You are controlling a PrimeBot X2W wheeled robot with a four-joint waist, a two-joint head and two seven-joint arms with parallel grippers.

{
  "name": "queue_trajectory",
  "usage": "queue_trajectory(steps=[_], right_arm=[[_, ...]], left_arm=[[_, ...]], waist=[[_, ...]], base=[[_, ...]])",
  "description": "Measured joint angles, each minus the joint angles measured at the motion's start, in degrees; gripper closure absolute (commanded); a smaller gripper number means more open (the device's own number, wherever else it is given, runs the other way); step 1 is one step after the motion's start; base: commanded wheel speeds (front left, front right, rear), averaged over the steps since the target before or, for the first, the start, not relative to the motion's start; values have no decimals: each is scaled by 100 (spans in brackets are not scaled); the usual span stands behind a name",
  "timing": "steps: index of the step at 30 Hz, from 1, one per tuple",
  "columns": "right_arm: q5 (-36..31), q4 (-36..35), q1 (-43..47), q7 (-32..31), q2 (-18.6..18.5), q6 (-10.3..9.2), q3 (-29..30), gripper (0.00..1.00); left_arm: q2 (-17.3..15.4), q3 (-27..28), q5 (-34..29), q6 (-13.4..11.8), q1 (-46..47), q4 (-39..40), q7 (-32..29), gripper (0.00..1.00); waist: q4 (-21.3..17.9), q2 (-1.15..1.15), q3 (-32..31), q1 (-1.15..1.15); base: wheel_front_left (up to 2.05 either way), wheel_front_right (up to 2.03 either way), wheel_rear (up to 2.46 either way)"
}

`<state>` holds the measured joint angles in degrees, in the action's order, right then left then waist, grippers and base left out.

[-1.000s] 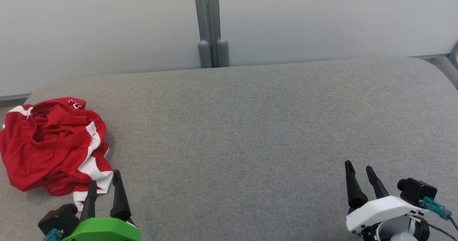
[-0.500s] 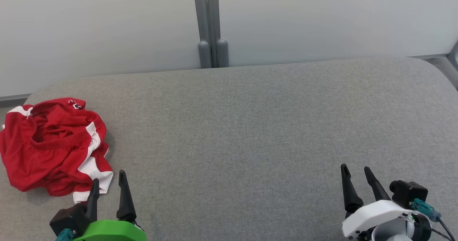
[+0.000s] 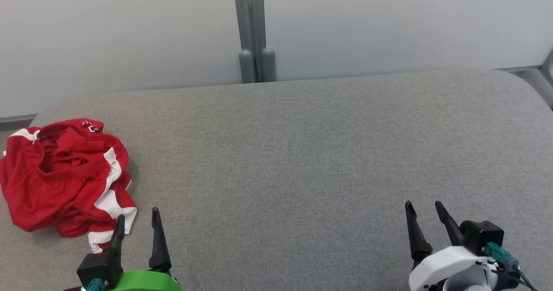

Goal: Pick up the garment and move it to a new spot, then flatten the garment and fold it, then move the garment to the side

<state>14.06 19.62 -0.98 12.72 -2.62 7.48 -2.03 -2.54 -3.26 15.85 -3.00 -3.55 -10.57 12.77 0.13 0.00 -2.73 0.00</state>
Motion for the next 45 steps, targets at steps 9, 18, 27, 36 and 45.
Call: queue_trajectory(steps=[9, 18, 27, 36, 45], right_arm=[[-368, 20, 20, 103, -5, 0, -44, 0], [-724, 52, 38, 194, -10, 1, -79, 0], [-850, 68, 38, 233, -12, 1, -82, 0], [-850, 73, 47, 233, -13, 1, -80, 0], [-835, 44, 111, 233, -14, 2, -163, 0]], left_arm=[[-4, -46, -332, -12, -35, -31, 92, 0], [-9, -78, -662, -52, -48, -57, 193, 0], [-12, -112, -817, -62, -54, -68, 226, 0], [-12, -110, -670, -63, -55, -100, 227, 0], [-13, -38, -480, -107, -63, -163, 235, 0]], waist=[[-4, 0, -52, 0], [7, 0, -67, 0], [13, 0, -71, 0], [34, 0, -84, 0], [440, 0, -101, 0]], base=[[0, 0, 0], [0, 0, 0], [0, 0, 0], [0, 0, 0], [0, 0, 0]])
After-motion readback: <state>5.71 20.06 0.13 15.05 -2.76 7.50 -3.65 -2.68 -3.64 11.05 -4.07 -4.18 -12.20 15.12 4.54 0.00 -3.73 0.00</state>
